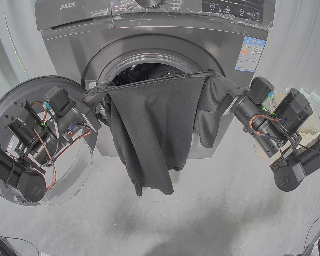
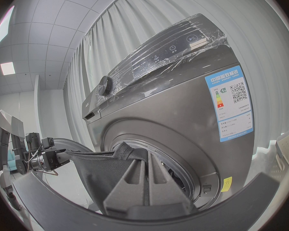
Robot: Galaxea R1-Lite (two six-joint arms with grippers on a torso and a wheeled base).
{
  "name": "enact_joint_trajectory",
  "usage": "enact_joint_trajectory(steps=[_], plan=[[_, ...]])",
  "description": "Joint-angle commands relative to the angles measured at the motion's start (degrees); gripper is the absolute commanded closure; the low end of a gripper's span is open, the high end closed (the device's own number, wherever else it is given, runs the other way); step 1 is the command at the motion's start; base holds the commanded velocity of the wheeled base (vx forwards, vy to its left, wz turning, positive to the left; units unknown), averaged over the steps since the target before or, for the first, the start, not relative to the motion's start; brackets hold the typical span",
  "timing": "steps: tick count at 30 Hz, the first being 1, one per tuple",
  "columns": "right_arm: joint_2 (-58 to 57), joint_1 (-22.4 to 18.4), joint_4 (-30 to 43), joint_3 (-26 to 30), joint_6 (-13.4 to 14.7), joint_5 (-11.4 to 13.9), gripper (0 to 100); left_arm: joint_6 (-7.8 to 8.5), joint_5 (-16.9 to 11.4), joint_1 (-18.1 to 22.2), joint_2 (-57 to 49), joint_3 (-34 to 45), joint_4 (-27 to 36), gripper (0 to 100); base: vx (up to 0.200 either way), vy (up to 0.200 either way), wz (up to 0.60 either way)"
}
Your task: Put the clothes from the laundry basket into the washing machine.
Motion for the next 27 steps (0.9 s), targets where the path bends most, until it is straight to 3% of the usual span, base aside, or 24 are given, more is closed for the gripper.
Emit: enact_joint_trajectory(steps=[1,27], plan=[[0.0,0.3,-0.1,-0.8,0.1,-0.1,100,0.02,0.0,0.2,-1.8,0.1,0.6,100,0.0,0.0,0.0],[-1.2,0.8,-0.1,-2.5,0.4,-0.7,100,-0.06,0.1,0.1,-4.5,-1.8,4.0,100,0.0,0.0,0.0]])
